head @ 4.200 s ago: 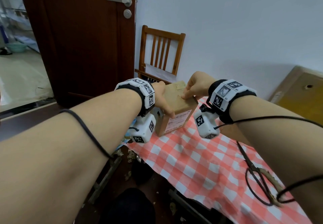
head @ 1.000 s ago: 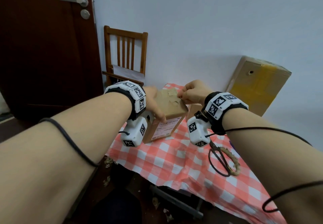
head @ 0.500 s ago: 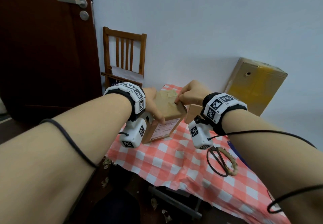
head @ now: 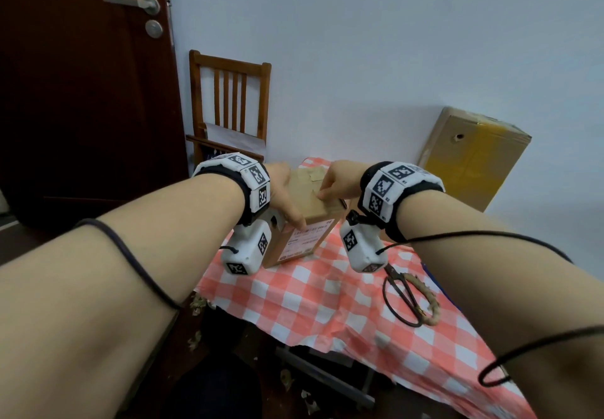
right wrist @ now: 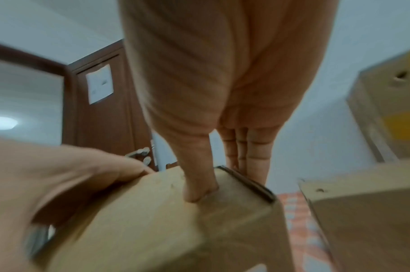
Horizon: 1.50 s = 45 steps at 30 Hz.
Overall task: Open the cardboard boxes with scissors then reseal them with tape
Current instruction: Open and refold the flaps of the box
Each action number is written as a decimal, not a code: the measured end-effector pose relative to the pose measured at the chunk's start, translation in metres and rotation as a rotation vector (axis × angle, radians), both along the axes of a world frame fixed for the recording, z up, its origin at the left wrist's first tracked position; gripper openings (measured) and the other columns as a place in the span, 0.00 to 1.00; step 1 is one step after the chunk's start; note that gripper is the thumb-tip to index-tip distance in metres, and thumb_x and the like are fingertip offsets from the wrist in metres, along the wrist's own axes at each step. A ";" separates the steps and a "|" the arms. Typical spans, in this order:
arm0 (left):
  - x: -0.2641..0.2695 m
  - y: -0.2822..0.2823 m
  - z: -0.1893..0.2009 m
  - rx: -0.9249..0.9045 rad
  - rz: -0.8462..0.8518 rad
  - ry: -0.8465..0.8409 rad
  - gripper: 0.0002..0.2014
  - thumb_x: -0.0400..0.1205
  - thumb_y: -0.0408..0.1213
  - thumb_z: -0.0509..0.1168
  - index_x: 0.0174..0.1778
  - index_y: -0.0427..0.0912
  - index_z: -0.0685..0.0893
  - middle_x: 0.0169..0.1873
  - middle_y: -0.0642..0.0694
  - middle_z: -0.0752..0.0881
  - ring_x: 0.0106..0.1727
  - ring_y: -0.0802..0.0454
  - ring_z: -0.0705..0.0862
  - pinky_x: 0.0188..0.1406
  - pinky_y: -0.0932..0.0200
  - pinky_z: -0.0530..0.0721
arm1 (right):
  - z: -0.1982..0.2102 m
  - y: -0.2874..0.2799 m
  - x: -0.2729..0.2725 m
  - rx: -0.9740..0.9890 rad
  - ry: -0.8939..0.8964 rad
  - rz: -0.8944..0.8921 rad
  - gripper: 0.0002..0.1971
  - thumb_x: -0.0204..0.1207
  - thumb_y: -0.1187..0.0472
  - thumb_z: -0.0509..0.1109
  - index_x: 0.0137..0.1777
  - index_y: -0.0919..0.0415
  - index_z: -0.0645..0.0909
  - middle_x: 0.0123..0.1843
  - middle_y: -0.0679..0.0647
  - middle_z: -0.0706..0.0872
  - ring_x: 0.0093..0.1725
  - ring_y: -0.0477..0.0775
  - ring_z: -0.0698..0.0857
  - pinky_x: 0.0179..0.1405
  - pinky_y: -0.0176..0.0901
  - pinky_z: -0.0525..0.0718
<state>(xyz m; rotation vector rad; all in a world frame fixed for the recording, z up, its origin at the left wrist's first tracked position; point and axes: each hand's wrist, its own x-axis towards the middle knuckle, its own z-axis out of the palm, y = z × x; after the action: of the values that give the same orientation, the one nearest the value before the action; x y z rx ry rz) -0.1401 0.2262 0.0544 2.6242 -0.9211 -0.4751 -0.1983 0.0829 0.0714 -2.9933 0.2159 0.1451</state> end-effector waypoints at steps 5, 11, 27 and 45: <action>0.001 0.000 -0.002 -0.008 -0.002 -0.025 0.32 0.57 0.52 0.85 0.51 0.43 0.81 0.45 0.47 0.88 0.47 0.49 0.87 0.51 0.51 0.89 | -0.004 -0.010 -0.002 0.250 -0.065 -0.096 0.11 0.72 0.56 0.78 0.48 0.64 0.87 0.35 0.48 0.83 0.35 0.45 0.79 0.33 0.36 0.74; 0.002 0.000 -0.001 0.001 -0.019 -0.012 0.31 0.57 0.52 0.85 0.49 0.46 0.79 0.44 0.48 0.88 0.45 0.50 0.88 0.47 0.53 0.89 | 0.003 -0.012 -0.003 0.350 -0.073 -0.146 0.13 0.63 0.63 0.84 0.44 0.67 0.86 0.34 0.53 0.85 0.36 0.52 0.83 0.47 0.48 0.85; 0.001 0.000 -0.001 -0.006 0.000 -0.022 0.37 0.55 0.52 0.85 0.55 0.41 0.79 0.48 0.46 0.87 0.49 0.48 0.87 0.53 0.50 0.88 | -0.009 -0.012 -0.007 0.409 -0.222 -0.189 0.03 0.71 0.66 0.74 0.39 0.63 0.83 0.36 0.53 0.84 0.35 0.49 0.82 0.30 0.33 0.81; -0.009 -0.001 0.003 0.060 -0.020 -0.093 0.38 0.56 0.54 0.85 0.57 0.40 0.78 0.49 0.45 0.86 0.50 0.47 0.86 0.54 0.49 0.88 | -0.017 -0.011 -0.017 0.602 -0.261 -0.196 0.13 0.71 0.59 0.77 0.38 0.53 0.73 0.38 0.51 0.82 0.39 0.50 0.82 0.39 0.43 0.83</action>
<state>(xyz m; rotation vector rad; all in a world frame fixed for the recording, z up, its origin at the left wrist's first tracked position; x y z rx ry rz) -0.1489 0.2250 0.0573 2.7137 -0.9773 -0.3948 -0.2150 0.0715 0.0548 -2.3468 0.3590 -0.1727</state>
